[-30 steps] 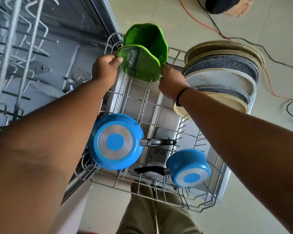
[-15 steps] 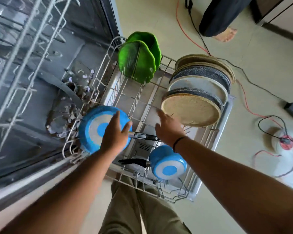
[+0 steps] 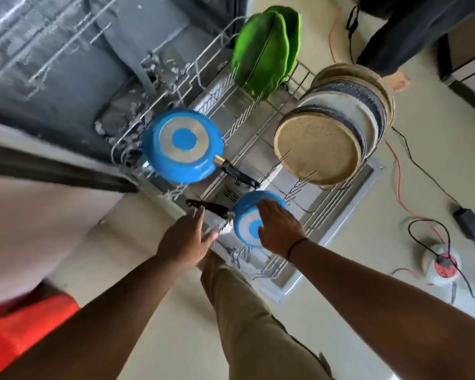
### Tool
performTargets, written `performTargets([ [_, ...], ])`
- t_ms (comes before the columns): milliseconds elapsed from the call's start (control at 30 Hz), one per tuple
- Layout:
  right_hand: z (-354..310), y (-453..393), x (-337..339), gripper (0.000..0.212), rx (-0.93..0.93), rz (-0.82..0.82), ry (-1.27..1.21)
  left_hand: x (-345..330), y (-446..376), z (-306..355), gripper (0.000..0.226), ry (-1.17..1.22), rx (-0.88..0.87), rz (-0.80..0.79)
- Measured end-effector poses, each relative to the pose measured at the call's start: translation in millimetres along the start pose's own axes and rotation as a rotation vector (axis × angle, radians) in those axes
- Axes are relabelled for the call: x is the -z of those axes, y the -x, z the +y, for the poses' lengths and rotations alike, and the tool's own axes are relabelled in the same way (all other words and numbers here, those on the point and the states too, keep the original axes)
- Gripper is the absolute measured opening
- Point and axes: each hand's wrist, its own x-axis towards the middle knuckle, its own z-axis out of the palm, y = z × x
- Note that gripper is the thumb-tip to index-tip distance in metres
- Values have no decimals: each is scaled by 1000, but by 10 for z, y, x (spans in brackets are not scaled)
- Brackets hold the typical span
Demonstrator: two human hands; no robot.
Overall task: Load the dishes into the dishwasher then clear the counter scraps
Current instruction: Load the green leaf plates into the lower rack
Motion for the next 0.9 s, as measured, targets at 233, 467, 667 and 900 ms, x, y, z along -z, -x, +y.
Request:
performTargets([
  [233,169,651,-37,69,-3,-22,63,-523,1449,115,68,385,295,130],
  [467,421,1594,432,64,-30,-47,18,-1007,2502,538,71,553,481,-7],
  [667,1218,1609,729,67,-97,-146,138,-1210,2228,1212,68,660,483,9],
  [900,2033,993,1023,66,-254,-227,-81,-1450,1572,2005,64,813,740,-81],
])
